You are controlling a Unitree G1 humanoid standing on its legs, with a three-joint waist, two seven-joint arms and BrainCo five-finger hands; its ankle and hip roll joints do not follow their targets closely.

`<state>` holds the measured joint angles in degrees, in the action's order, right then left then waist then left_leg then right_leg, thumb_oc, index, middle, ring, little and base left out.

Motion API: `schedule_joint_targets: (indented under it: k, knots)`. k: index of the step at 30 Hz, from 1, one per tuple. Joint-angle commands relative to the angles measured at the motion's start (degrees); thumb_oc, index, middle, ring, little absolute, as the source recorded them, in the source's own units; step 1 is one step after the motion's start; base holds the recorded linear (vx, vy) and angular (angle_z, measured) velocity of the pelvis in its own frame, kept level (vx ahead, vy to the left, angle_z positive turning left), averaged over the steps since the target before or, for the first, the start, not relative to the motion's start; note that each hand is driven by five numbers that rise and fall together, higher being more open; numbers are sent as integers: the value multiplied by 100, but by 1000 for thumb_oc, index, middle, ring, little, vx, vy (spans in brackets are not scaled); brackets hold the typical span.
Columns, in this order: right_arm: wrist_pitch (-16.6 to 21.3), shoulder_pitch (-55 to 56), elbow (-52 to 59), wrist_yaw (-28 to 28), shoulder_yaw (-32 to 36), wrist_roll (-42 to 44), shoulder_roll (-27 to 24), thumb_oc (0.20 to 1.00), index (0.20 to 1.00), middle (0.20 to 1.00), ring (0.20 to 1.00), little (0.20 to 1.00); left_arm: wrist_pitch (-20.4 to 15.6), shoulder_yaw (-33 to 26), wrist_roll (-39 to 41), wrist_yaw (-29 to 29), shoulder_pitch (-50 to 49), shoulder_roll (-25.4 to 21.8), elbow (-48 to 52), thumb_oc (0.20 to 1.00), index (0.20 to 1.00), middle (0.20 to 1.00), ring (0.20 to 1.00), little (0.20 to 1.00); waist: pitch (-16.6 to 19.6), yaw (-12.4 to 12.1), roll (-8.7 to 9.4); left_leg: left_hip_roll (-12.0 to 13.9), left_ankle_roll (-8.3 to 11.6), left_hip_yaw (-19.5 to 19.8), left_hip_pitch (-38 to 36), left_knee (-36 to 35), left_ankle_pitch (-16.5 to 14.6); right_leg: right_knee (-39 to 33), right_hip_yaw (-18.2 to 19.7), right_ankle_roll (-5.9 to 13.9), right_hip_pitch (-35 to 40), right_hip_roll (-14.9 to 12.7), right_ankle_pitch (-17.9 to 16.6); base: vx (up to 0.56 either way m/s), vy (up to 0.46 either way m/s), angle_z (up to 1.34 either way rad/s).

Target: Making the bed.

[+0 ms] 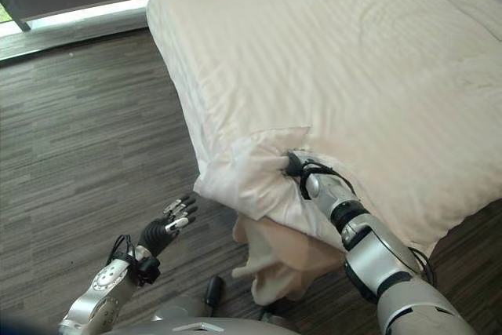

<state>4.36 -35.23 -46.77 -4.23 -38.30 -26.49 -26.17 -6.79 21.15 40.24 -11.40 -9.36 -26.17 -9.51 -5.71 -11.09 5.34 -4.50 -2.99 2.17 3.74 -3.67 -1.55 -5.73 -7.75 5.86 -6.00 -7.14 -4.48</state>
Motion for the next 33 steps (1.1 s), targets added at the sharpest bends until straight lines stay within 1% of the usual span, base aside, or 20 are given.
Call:
schedule_joint_targets:
  k: [1,4,6,7,10,11,13,14,16,21,22,23,24,25,26,27,29,30,31,33]
  knots:
    - [241,400,670,326,18,275,-335,200,200,200,200,200,-258,-30,0,90,176,43,174,1000,1000,1000,1000,1000,-97,-9,-104,168,181,153,133,-133,226,74,-120,337,486,-133,112,-66,75,-42]
    - [305,730,1445,448,181,20,-628,200,200,200,200,200,-284,-98,-91,72,245,44,88,1000,1000,1000,1000,1000,-195,67,-138,144,150,-199,183,-133,229,319,-206,455,276,-213,-70,-119,67,-44]
    - [307,763,1552,467,207,-91,-712,200,200,200,200,200,-299,-47,-155,73,333,23,46,1000,1000,1000,1000,1000,-239,84,-163,155,124,-246,181,-133,254,618,-195,480,188,-221,-12,-191,84,-52]
    - [316,871,1701,513,299,-200,-800,200,200,200,200,200,-301,-42,-184,56,409,-5,18,1000,1000,1000,1000,1000,-254,117,-247,219,91,-355,201,-133,316,1143,-281,439,181,-155,287,-183,83,-54]
    - [344,1003,1816,562,396,-192,-862,200,200,200,200,200,-299,-63,-158,67,420,34,7,1000,1000,1000,1000,1000,-218,136,-281,236,63,-475,207,-133,394,1796,-374,369,248,41,673,-162,61,-36]
    - [376,1104,1913,587,464,-156,-917,200,200,200,200,200,-295,-147,-131,75,321,44,66,1000,1000,1000,1000,1000,-140,137,-211,168,36,-545,215,-133,462,2077,-282,346,432,351,915,-116,20,-33]
    - [378,1136,1935,588,502,-134,-926,200,200,200,200,200,-287,-198,-116,92,255,65,84,1000,1000,1000,1000,1000,-80,97,-167,156,31,-601,303,-125,549,2070,-207,306,497,541,940,-155,-64,-26]
    - [355,1145,1899,599,492,-74,-936,200,200,200,200,200,-249,-272,-78,72,112,103,77,1000,1000,1000,1000,1000,42,-115,-45,112,104,-675,478,-82,729,1331,-243,16,901,624,1266,-176,-123,-18]
    - [348,1141,1856,584,478,-57,-954,200,200,200,200,200,-227,-263,-68,74,81,134,63,1000,1000,1000,1000,1000,66,-145,-29,92,143,-624,520,-68,799,959,-181,-65,1038,665,1275,-158,-132,-33]
    - [292,1036,1525,513,274,-31,-910,200,200,200,200,200,-173,-155,137,93,-34,288,-27,1000,1000,1000,1000,1000,-94,-217,-240,145,469,-281,933,186,1220,419,-371,-277,1252,801,1177,-255,-121,33]
    - [222,965,1167,498,93,-88,-786,200,200,200,200,200,-146,-23,115,108,10,308,-52,1000,1000,1000,1000,1000,-278,-256,-332,103,628,-40,1130,578,1254,490,-470,-347,1218,729,1170,-532,-8,118]
    - [149,848,703,581,-229,-197,-403,200,200,200,200,200,-68,61,58,96,36,296,-6,1000,1000,1000,1000,1000,-386,-205,-263,234,566,154,1059,1393,756,571,-621,-372,1015,470,982,-474,17,123]
    - [154,837,685,572,-235,-199,-389,200,200,200,200,200,-65,53,57,97,34,292,-1,1000,1000,1000,1000,1000,-379,-192,-267,238,564,164,1092,1424,756,568,-631,-371,1002,479,967,-330,55,106]
    - [107,933,257,652,-445,-284,-21,200,200,200,200,200,15,79,74,34,-35,243,138,1000,1000,1000,1000,1000,-332,-174,-250,375,539,211,916,1513,547,547,-722,-396,967,394,950,-27,64,50]
    - [42,1120,-145,778,-617,-408,288,200,200,200,200,200,72,75,84,0,-98,229,159,1000,1000,1000,1000,1000,-235,-148,-360,413,508,320,663,1078,461,484,-716,-373,970,453,965,-16,58,38]
    - [55,1117,-187,754,-631,-416,319,200,200,200,200,200,73,68,83,0,-114,224,162,1000,1000,1000,1000,1000,-222,-128,-353,413,510,334,633,1006,501,461,-730,-373,981,456,949,36,66,46]
    - [-80,1328,-1231,792,-816,-644,913,200,200,200,200,200,145,78,59,-89,-161,189,260,1000,1000,1000,1000,1000,-55,-106,-463,350,468,432,292,324,513,338,-737,-306,1004,507,888,58,125,66]
    - [-145,1416,-1631,740,-769,-579,1125,501,501,501,501,501,172,80,63,-101,-174,172,309,1000,1000,1000,1000,1000,-10,-97,-492,326,453,449,215,202,540,331,-739,-303,1009,502,881,73,156,53]
    - [-228,1559,-2056,762,-694,-499,1335,1000,1000,1000,1000,1000,213,82,63,-138,-183,141,367,1000,1000,1000,1000,1000,41,-96,-523,306,434,451,159,116,548,318,-747,-292,1019,492,887,37,115,33]
    - [-294,1783,-2586,885,-682,-593,1598,1000,1000,1000,1000,1000,292,73,-5,-247,-236,74,417,1000,1000,1000,1000,1000,101,-120,-534,285,404,443,93,60,540,277,-763,-268,1055,461,884,34,107,-11]
